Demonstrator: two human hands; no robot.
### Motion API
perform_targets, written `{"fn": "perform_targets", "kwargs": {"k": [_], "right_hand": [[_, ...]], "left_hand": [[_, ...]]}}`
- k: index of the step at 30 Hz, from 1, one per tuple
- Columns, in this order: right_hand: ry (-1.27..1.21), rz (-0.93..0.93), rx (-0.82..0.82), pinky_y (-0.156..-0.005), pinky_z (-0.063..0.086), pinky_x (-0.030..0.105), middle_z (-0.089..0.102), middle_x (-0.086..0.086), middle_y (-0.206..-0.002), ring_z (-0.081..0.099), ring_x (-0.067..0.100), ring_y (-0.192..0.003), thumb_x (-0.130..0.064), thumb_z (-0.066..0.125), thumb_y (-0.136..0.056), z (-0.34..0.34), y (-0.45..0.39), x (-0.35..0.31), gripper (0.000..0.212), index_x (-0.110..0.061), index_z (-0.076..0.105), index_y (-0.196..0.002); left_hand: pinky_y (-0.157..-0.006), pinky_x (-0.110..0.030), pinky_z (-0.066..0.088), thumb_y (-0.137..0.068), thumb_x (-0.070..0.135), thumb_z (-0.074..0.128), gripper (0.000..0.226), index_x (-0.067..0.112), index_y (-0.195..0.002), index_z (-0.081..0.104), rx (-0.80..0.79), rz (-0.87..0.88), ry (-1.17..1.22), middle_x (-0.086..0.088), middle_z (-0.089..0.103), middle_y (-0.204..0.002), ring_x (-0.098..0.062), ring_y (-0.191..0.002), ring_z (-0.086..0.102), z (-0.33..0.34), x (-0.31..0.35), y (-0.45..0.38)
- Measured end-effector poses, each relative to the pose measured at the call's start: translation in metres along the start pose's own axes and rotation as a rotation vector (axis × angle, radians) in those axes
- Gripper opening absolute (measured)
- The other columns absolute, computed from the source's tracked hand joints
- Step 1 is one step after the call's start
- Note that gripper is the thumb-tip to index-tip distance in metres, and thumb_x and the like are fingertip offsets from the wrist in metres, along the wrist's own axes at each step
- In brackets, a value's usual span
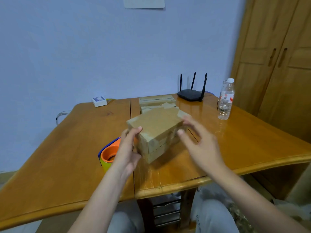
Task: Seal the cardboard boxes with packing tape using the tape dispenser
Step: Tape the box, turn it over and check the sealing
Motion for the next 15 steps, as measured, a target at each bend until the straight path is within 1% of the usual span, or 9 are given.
{"fn": "perform_targets", "kwargs": {"k": [1,2,4,5,7,9,10,13,15], "right_hand": [[-0.052,0.062,0.111,-0.106,0.041,0.02,0.054,-0.029,-0.133,0.045,-0.026,-0.114,-0.037,0.061,-0.098,-0.017,-0.01,0.008,0.046,-0.032,0.052,-0.143],[-0.097,0.137,0.156,-0.102,0.041,0.019,0.054,-0.024,-0.134,0.046,-0.024,-0.111,-0.04,0.058,-0.099,-0.027,-0.02,0.019,0.048,-0.03,0.049,-0.145],[-0.13,0.216,0.025,-0.102,0.038,0.017,0.047,-0.018,-0.146,0.045,-0.015,-0.119,-0.042,0.056,-0.1,-0.022,-0.033,0.03,0.053,-0.028,0.045,-0.149],[-0.121,0.183,-0.073,-0.107,0.038,0.017,0.046,-0.019,-0.146,0.044,-0.013,-0.125,-0.039,0.058,-0.099,-0.013,-0.033,0.029,0.055,-0.026,0.045,-0.15],[-0.076,0.058,-0.13,-0.108,0.041,0.015,0.052,-0.021,-0.14,0.047,-0.019,-0.123,-0.031,0.064,-0.094,-0.003,-0.024,0.024,0.058,-0.022,0.047,-0.149],[-0.022,-0.066,0.016,-0.099,0.043,0.007,0.055,-0.017,-0.138,0.048,-0.025,-0.114,-0.02,0.068,-0.093,-0.009,-0.013,0.019,0.056,-0.021,0.05,-0.146],[0.009,-0.143,0.1,-0.098,0.044,0.007,0.053,-0.01,-0.143,0.049,-0.026,-0.113,-0.012,0.068,-0.093,-0.013,-0.008,0.015,0.054,-0.019,0.052,-0.144],[0.106,-0.393,0.168,-0.101,0.047,0.015,0.047,0.007,-0.152,0.051,-0.02,-0.118,-0.001,0.067,-0.089,-0.011,0.008,-0.01,0.055,-0.013,0.055,-0.141],[0.214,-0.534,0.155,-0.1,0.046,0.013,0.049,0.007,-0.151,0.06,-0.007,-0.115,0.0,0.07,-0.086,-0.002,0.02,-0.02,0.058,-0.016,0.057,-0.14]], "left_hand": [[-0.093,-0.053,0.055,-0.085,0.03,0.07,0.049,0.026,-0.131,0.054,-0.018,0.038,-0.04,-0.009,0.061,-0.131,-0.03,-0.118,0.058,-0.002,0.008,-0.003],[-0.09,-0.049,0.056,-0.085,0.031,0.069,0.047,0.026,-0.13,0.056,-0.022,0.069,-0.05,-0.008,0.064,-0.128,-0.029,-0.117,0.059,-0.005,0.013,-0.006],[-0.09,-0.046,0.055,-0.089,0.03,0.064,0.038,0.023,-0.127,0.061,-0.042,0.087,0.007,-0.005,0.07,-0.116,-0.027,-0.109,0.062,-0.005,0.019,-0.01],[-0.09,-0.044,0.054,-0.092,0.031,0.06,0.036,0.021,-0.127,0.061,-0.063,0.093,0.035,-0.006,0.071,-0.112,-0.025,-0.105,0.063,-0.003,0.02,-0.01],[-0.091,-0.041,0.052,-0.099,0.036,0.051,0.036,0.02,-0.131,0.06,-0.099,0.123,0.012,-0.006,0.071,-0.115,-0.023,-0.104,0.065,0.003,0.021,-0.01],[-0.098,-0.038,0.05,-0.103,0.041,0.045,0.038,0.024,-0.135,0.057,-0.066,0.2,-0.181,0.001,0.069,-0.124,-0.017,-0.112,0.065,0.004,0.021,-0.012],[-0.103,-0.04,0.049,-0.103,0.044,0.045,0.042,0.025,-0.139,0.054,-0.032,0.234,-0.312,0.004,0.066,-0.131,-0.015,-0.119,0.062,0.002,0.018,-0.015],[-0.109,-0.05,0.044,-0.104,0.036,0.046,0.045,0.019,-0.146,0.049,0.078,0.246,-0.515,-0.004,0.058,-0.142,-0.026,-0.132,0.052,-0.009,0.005,-0.025],[-0.107,-0.046,0.046,-0.105,0.028,0.047,0.043,0.014,-0.146,0.049,0.178,0.301,-0.674,-0.008,0.059,-0.14,-0.028,-0.131,0.053,-0.012,0.009,-0.022]]}}
Point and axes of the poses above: each hand's wrist, its own y-axis away from the middle knuckle, its own z-axis out of the palm, x = y × z, the point moved 9 cm from there along -y, towards the middle knuckle
